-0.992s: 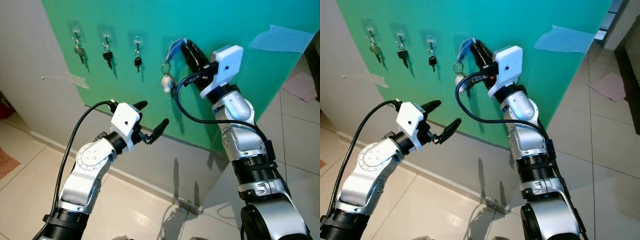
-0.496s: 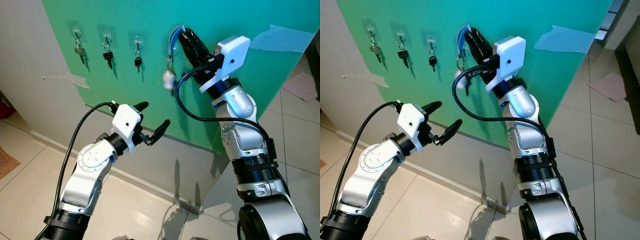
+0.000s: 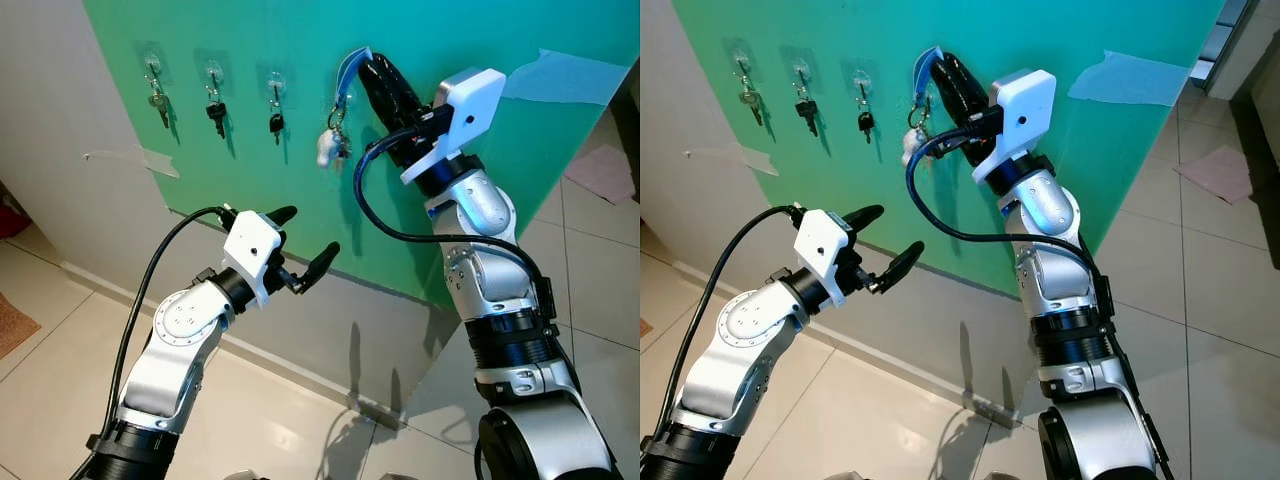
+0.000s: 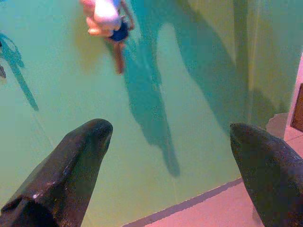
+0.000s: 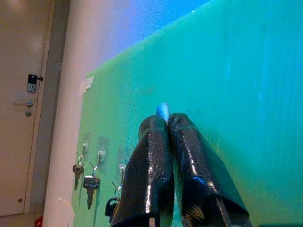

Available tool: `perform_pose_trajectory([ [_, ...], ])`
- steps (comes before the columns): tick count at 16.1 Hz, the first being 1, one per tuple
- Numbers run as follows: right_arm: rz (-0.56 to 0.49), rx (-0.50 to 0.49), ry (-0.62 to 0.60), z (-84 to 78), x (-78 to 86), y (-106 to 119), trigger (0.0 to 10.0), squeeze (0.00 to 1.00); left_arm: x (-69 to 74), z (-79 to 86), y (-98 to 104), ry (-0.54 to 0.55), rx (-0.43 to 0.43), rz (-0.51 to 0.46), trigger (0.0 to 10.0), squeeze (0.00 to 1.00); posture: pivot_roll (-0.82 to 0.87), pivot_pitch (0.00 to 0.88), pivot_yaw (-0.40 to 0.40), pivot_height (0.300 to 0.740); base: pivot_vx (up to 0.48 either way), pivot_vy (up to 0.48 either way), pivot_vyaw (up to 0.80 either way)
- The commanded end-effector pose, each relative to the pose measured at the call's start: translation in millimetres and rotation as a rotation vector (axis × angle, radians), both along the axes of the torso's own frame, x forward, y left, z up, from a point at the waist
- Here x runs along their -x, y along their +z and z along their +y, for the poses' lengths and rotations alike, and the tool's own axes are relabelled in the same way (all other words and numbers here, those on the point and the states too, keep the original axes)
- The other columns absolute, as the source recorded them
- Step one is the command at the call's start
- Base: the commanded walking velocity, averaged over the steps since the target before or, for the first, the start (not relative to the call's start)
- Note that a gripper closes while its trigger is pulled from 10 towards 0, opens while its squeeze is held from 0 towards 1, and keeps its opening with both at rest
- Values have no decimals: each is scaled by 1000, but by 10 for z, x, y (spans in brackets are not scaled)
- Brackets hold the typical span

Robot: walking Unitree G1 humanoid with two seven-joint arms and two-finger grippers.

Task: Hang keys on a hook

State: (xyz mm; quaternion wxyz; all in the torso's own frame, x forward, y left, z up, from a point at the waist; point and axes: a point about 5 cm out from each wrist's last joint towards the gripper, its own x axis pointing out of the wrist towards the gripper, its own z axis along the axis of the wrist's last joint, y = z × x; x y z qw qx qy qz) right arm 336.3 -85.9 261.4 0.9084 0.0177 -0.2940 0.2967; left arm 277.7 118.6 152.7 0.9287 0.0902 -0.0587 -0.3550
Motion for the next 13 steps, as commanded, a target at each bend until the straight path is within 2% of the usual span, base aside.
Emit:
perform_pose_trajectory([
  [1, -16, -20, -3, -9, 12, 60, 10000, 0, 13, -38, 23, -23, -14, -11, 10000, 0, -90, 0, 23, 740, 0, 0, 0],
  [8, 2, 2, -17, 79, -4, 37, 10000, 0, 40, -62, 38, -33, -2, -8, 10000, 0, -77, 0, 5, 740, 0, 0, 0],
  [13, 7, -30, -43, 147, -63, 71, 10000, 0, 56, -39, 35, -21, -4, -7, 10000, 0, -71, 0, 2, 740, 0, 0, 0],
])
